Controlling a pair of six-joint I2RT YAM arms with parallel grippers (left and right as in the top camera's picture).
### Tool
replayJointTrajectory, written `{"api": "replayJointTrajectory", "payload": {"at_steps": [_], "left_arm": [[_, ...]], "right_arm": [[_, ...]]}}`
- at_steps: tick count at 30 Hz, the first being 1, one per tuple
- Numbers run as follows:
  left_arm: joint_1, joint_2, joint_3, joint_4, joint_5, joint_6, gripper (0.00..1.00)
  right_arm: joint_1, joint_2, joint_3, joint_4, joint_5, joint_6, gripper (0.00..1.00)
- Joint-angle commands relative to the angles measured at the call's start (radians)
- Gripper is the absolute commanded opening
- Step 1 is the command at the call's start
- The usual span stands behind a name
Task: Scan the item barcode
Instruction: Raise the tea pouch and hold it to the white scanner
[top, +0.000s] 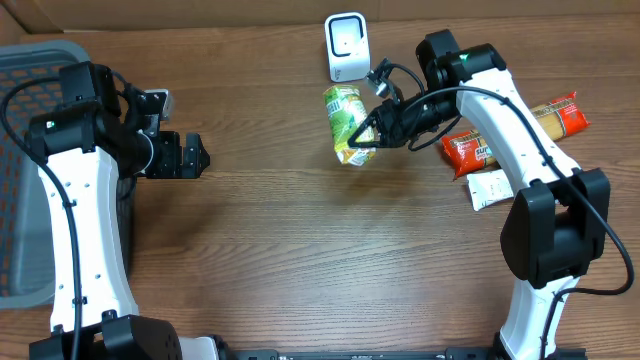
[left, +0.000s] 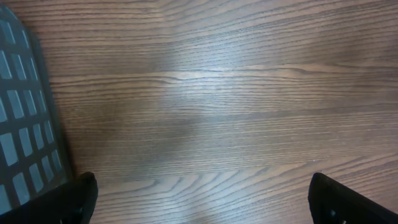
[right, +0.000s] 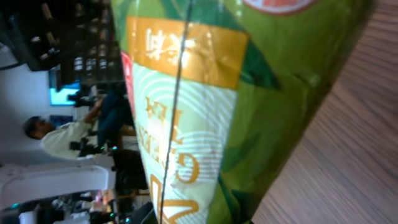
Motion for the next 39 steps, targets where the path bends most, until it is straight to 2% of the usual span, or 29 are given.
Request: {"api": "replayJointTrajectory", "payload": {"at_steps": [1,5,8,10,11,14,15,19,24,27,31,39], "left_arm": [[-0.002,-0.007,0.004,0.002,0.015,0.022,0.99],[-0.002,-0.007,0.004,0.002,0.015,0.022,1.00],[-0.002,-0.007,0.004,0.002,0.015,0.022,0.99],[-0.002,-0.007,0.004,0.002,0.015,0.022,1.00],[-0.002,-0.007,0.004,0.002,0.015,0.022,1.00],[-0.002,-0.007,0.004,0.002,0.015,0.022,1.00],[-0.002,-0.007,0.004,0.002,0.015,0.022,1.00],[-0.002,-0.007,0.004,0.002,0.015,0.022,0.99],[-0.002,-0.007,0.004,0.002,0.015,0.022,1.00],[-0.002,-0.007,0.004,0.002,0.015,0.022,1.00],[-0.002,-0.007,0.004,0.002,0.015,0.022,1.00],[-0.002,-0.007,0.004,0.002,0.015,0.022,1.00]], "right_arm": [[0.019,-0.041,0.154,0.008,0.153,0.120,0.04],[0.058,-0.041,0.325,0.011,0.460,0.239,0.04],[0.113,-0.041,0.397,0.065,0.890,0.302,0.04],[0.160,-0.025,0.387,0.147,1.217,0.299,0.04],[0.174,-0.010,0.381,0.184,1.315,0.283,0.04],[0.191,0.046,0.375,0.283,1.471,0.224,0.04],[0.191,0.096,0.375,0.369,1.533,0.171,0.04],[0.183,0.193,0.375,0.541,1.582,0.043,0.04],[0.180,0.297,0.375,0.692,1.583,-0.240,0.04],[0.180,0.344,0.375,0.763,1.587,-0.355,0.04],[0.180,0.396,0.375,0.857,1.654,-0.380,0.04],[0.180,0.401,0.375,0.851,1.653,-0.394,0.04]]}}
